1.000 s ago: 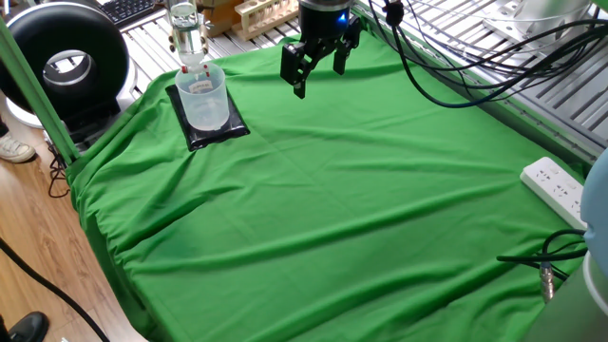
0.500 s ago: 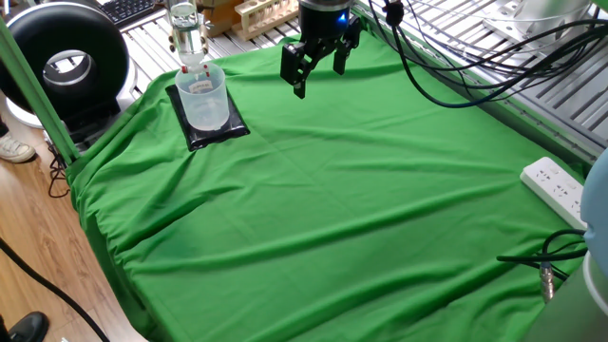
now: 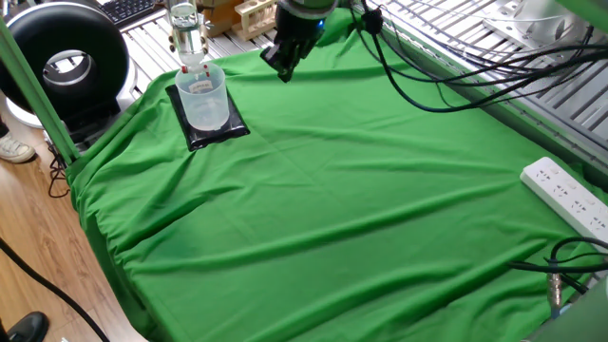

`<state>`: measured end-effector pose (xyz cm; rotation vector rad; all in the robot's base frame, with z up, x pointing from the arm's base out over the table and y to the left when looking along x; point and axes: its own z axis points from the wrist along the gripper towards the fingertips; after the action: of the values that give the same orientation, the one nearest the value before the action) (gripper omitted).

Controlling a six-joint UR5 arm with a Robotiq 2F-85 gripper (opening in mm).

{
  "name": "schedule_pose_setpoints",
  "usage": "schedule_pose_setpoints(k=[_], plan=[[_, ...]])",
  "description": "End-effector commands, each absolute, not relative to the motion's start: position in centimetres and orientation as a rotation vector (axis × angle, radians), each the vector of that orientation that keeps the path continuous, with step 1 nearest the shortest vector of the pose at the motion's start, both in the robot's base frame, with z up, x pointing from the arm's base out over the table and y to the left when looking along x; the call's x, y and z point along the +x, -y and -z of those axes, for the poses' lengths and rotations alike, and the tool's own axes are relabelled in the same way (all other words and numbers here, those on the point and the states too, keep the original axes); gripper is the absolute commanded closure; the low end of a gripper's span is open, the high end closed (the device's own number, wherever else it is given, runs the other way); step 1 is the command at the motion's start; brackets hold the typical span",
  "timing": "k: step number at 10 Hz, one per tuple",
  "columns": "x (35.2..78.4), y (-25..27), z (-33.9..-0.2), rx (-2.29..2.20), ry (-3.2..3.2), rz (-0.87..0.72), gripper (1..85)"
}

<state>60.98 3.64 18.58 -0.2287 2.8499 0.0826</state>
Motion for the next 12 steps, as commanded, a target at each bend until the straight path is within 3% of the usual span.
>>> schedule_pose_setpoints(k=[1,6,12], plan=[[62.6,-4.8,-17.2,-0.346,-2.748,-0.123,84.3],[66.4,-6.2,-16.4,-0.290,-2.602,-0.111,84.3],[67.0,-6.7,-15.5,-0.351,-2.573,-0.124,84.3]])
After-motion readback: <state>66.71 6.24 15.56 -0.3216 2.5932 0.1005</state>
